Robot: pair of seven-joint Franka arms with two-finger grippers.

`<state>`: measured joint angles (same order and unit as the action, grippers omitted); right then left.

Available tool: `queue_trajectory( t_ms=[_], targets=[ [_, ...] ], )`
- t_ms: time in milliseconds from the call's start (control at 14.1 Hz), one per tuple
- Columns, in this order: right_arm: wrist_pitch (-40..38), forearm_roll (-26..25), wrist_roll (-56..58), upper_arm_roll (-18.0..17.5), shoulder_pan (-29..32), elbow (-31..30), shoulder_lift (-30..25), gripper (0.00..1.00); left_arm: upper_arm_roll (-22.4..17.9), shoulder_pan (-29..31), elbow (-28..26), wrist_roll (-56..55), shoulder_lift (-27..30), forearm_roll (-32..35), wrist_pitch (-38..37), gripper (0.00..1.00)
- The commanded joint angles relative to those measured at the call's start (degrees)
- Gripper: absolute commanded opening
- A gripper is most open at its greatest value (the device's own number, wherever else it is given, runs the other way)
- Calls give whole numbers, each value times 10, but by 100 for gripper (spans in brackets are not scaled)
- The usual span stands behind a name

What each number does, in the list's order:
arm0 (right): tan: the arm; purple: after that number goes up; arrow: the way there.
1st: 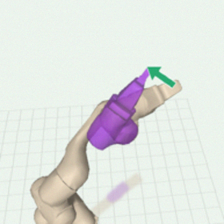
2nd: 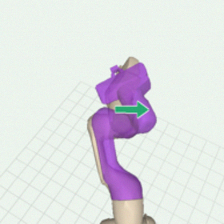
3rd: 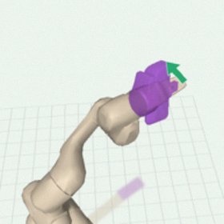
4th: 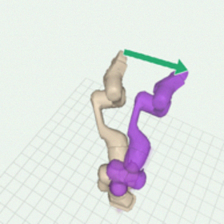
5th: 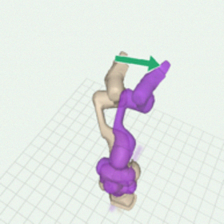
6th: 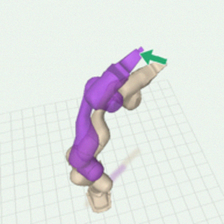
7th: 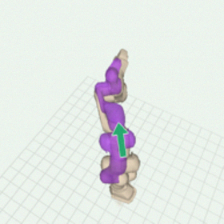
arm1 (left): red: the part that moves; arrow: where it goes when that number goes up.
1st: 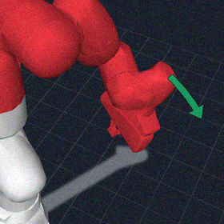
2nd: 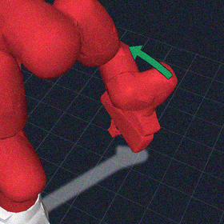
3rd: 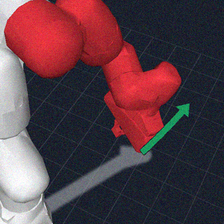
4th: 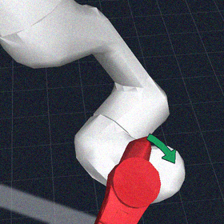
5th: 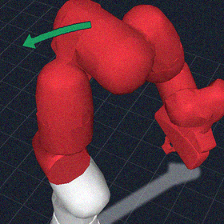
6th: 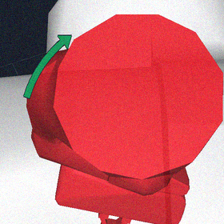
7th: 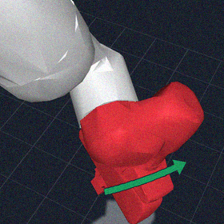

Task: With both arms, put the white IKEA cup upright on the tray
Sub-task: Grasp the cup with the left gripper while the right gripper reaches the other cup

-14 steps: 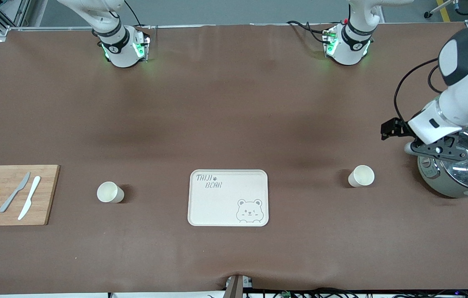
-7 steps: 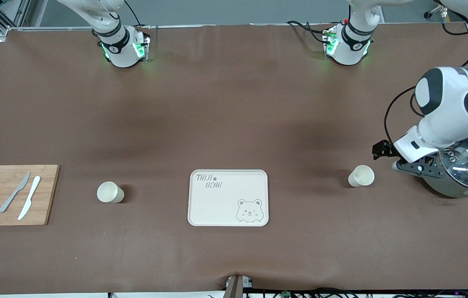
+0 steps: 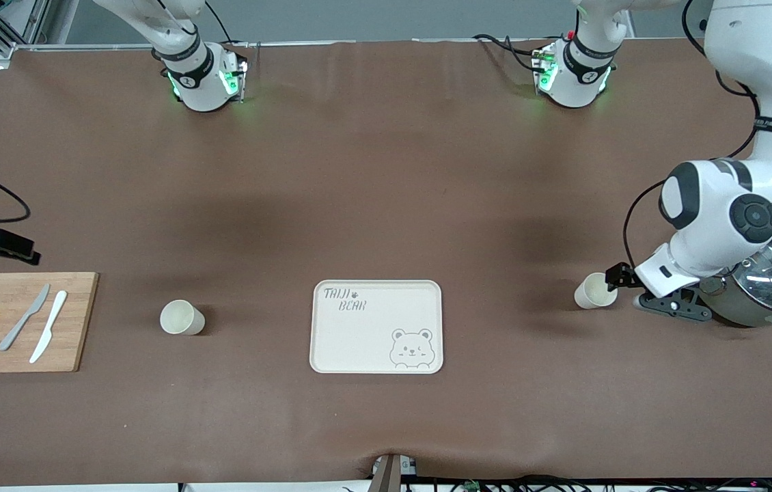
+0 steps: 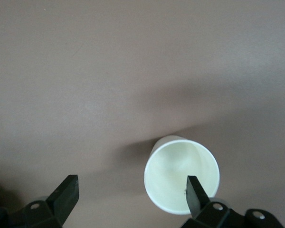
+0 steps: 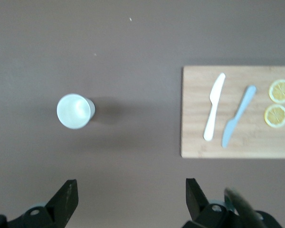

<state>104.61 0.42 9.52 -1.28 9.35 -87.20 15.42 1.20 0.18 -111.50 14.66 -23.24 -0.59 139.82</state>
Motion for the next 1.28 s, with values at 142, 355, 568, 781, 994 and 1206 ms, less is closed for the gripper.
queue_trajectory(
  t_ms=[142,355,568,781,994,1206],
  targets=[
    [98,4,-26,0,-37,-9,68,100,3,4,2,5,-24,10,42,100],
    [170,4,-50,0,-46,-47,90,100,3,3,1,5,-33,10,50,100],
    [194,3,-50,0,-46,-50,117,100,3,3,0,5,-36,10,54,100],
    [208,3,-51,0,-64,-50,137,100,3,3,-2,5,-41,10,54,100],
    [230,3,-55,0,-68,-50,157,100,3,4,-2,5,-51,10,54,100],
    [245,3,-55,0,-72,-50,177,100,6,4,-4,-8,-58,9,52,95]
  ],
)
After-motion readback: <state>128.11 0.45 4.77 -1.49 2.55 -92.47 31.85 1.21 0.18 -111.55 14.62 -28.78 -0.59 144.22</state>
